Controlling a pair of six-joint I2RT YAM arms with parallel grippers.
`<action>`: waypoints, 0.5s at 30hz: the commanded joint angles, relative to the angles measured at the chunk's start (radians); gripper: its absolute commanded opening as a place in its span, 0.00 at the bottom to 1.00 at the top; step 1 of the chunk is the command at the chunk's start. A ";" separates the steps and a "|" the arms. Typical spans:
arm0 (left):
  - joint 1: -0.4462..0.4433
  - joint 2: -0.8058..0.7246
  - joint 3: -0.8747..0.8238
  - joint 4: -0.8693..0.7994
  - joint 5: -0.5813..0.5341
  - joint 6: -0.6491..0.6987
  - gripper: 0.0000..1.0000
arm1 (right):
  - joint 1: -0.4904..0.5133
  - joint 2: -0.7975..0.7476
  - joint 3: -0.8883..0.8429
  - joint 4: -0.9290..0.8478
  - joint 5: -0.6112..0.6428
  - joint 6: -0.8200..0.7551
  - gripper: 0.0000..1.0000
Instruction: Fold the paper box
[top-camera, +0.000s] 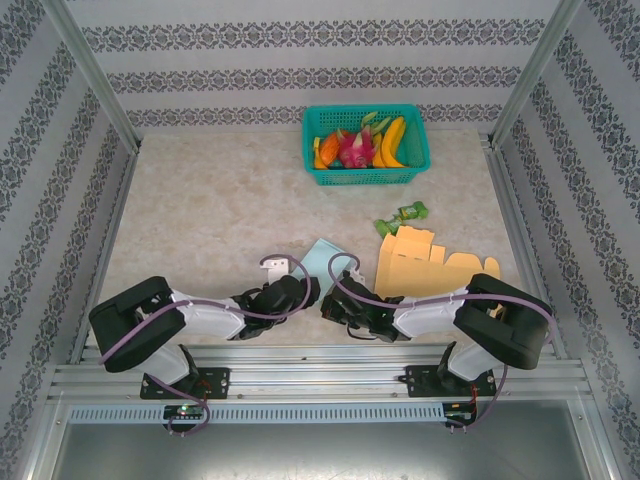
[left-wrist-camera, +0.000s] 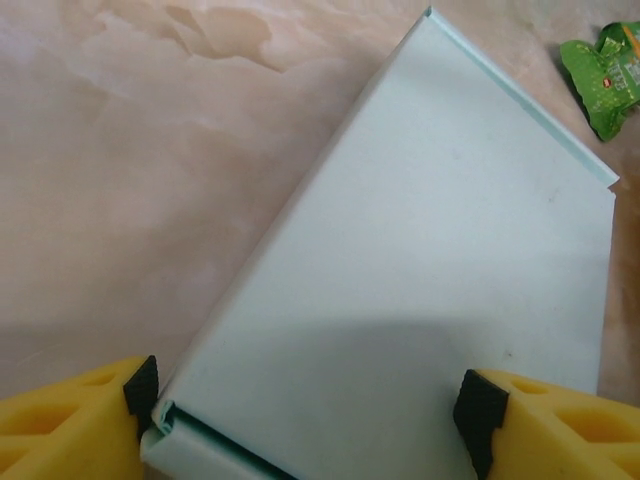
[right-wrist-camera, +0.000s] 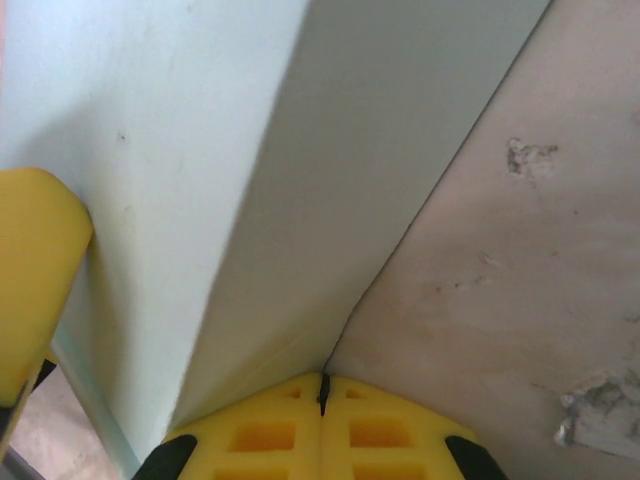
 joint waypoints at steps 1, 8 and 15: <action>-0.127 0.069 0.039 0.022 0.238 -0.061 0.77 | 0.017 0.119 0.037 0.284 -0.009 0.036 0.00; -0.146 0.067 0.042 0.041 0.226 -0.077 0.77 | 0.016 0.140 0.048 0.288 0.015 0.067 0.00; -0.128 0.021 0.041 -0.024 0.192 -0.058 0.77 | 0.015 0.138 0.032 0.286 0.034 0.082 0.00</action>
